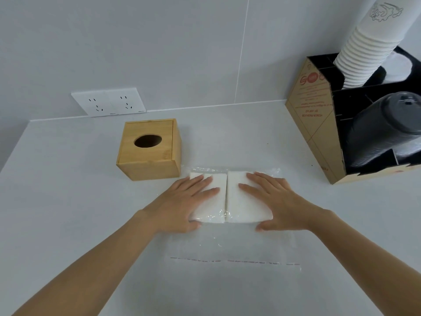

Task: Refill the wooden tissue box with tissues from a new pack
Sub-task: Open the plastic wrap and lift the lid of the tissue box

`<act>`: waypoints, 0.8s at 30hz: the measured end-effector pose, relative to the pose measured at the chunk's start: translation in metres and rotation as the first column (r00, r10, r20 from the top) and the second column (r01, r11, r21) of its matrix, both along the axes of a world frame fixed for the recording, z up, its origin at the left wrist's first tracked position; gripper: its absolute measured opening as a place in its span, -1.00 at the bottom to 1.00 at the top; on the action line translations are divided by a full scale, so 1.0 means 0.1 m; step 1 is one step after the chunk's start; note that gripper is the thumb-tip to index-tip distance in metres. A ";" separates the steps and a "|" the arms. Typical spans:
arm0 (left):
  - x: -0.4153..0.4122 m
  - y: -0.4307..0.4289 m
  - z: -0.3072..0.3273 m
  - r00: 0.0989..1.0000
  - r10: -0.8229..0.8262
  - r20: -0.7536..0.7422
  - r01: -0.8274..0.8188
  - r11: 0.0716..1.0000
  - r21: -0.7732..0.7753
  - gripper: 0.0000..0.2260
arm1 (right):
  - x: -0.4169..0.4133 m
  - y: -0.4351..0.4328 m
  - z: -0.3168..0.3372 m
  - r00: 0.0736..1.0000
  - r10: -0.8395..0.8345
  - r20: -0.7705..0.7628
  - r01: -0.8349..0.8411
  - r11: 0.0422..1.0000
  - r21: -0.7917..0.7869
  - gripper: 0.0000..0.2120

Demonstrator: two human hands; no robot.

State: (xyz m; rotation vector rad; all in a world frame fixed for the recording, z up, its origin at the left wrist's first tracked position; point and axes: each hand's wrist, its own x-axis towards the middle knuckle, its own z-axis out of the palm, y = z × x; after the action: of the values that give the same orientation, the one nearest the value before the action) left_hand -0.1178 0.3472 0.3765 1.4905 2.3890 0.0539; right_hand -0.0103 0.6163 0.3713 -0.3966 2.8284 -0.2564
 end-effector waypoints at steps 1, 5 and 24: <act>0.03 -0.01 0.02 1.000 0.000 -0.004 0.000 1.000 -0.007 -0.27 | 0.02 0.00 0.02 1.000 0.002 -0.002 -0.002 1.000 -0.007 -0.03; 0.14 -0.02 0.08 1.000 0.000 0.001 0.000 0.999 -0.039 -0.31 | 0.08 -0.03 0.07 1.000 0.010 -0.012 -0.010 0.999 -0.038 -0.11; 0.46 0.03 0.64 0.999 0.042 -0.027 -0.040 0.996 0.079 -0.63 | -0.01 0.03 0.87 0.748 -0.006 0.663 0.353 0.851 -0.390 -0.54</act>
State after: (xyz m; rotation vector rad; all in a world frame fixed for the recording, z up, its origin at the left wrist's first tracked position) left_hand -0.0713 0.3503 0.4403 1.4866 2.4666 0.1384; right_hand -0.0114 0.6194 0.4584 -0.0764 2.0722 -0.9778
